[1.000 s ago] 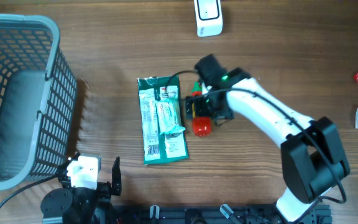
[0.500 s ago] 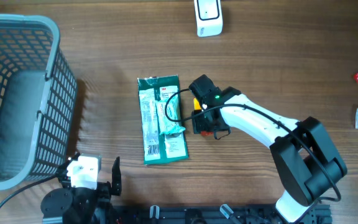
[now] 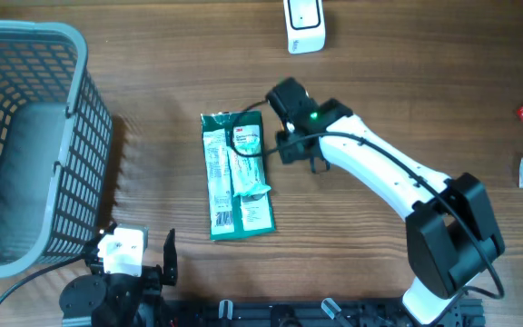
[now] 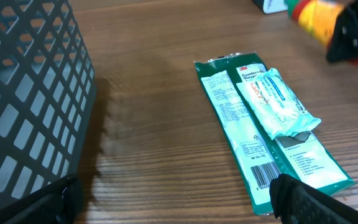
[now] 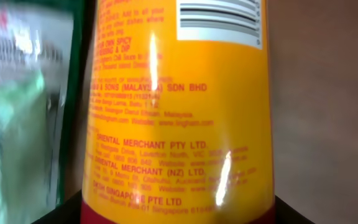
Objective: Scan the item barcode
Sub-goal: 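Grasp the red-yellow sauce bottle with the right gripper and lift, then carry the sauce bottle up to the white scanner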
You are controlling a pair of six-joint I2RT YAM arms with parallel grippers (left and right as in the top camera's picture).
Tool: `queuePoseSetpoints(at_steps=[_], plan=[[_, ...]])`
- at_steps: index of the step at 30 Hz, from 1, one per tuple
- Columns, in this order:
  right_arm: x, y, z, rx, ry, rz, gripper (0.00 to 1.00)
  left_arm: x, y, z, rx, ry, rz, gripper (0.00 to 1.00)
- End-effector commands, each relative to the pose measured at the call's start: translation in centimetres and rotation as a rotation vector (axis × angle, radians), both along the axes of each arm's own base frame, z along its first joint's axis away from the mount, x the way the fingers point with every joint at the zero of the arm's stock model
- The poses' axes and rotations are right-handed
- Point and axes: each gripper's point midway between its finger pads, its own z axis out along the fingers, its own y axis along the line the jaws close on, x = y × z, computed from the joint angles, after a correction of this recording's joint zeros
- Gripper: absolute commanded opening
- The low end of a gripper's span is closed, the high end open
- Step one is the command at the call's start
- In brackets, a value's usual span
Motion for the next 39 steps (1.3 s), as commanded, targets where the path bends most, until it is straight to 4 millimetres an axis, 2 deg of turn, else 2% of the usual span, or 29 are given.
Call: queuePoseSetpoints(at_steps=[1,2,5,7,9,10,13,14,19,22,25,30,34,39], plan=[[3.0,-2.9,3.9,-0.180,-0.198,-0.036,0.43,0.0,-0.3,0.2,0.008,-0.012,-0.022,1.00],[3.4,-2.9,5.0,-0.193,-0.236,-0.030,0.43,-0.1,-0.3,0.2,0.008,-0.012,-0.022,1.00],[4.3,-1.0,9.0,-0.170,-0.326,0.067,0.42,-0.1,-0.3,0.2,0.008,-0.012,-0.022,1.00],[4.4,1.1,13.3,-0.130,-0.409,0.183,0.42,0.0,-0.3,0.2,0.008,-0.012,-0.022,1.00],[3.6,3.2,16.7,-0.082,-0.466,0.306,0.42,0.0,-0.3,0.2,0.008,-0.012,-0.022,1.00],[2.5,5.1,20.1,-0.013,-0.527,0.402,0.43,-0.1,-0.3,0.2,0.008,-0.012,-0.022,1.00],[0.1,7.8,24.3,0.041,-0.614,0.605,0.43,0.0,-0.3,0.2,0.008,-0.012,-0.022,1.00],[-0.7,8.3,25.1,0.047,-0.632,0.654,0.43,-0.1,-0.3,0.2,0.008,-0.012,-0.022,1.00],[-7.4,10.8,30.0,0.080,-0.757,0.920,0.43,-0.1,-0.3,0.2,0.008,-0.012,-0.022,1.00],[-10.7,11.6,30.4,0.104,-0.751,1.071,0.43,0.0,-0.3,0.2,0.008,-0.012,-0.022,1.00],[-12.6,11.4,29.3,0.085,-0.704,1.197,0.44,0.0,-0.3,0.2,0.008,-0.012,-0.022,1.00],[-12.9,10.8,28.4,0.017,-0.684,1.274,0.40,0.0,-0.3,0.2,0.008,-0.012,-0.022,1.00],[-13.4,10.9,28.3,0.011,-0.683,1.320,0.43,-0.1,-0.3,0.2,0.008,-0.012,-0.022,1.00],[-13.9,10.6,27.5,0.055,-0.626,1.303,0.36,0.0,-0.3,0.2,0.008,-0.012,-0.022,1.00]])
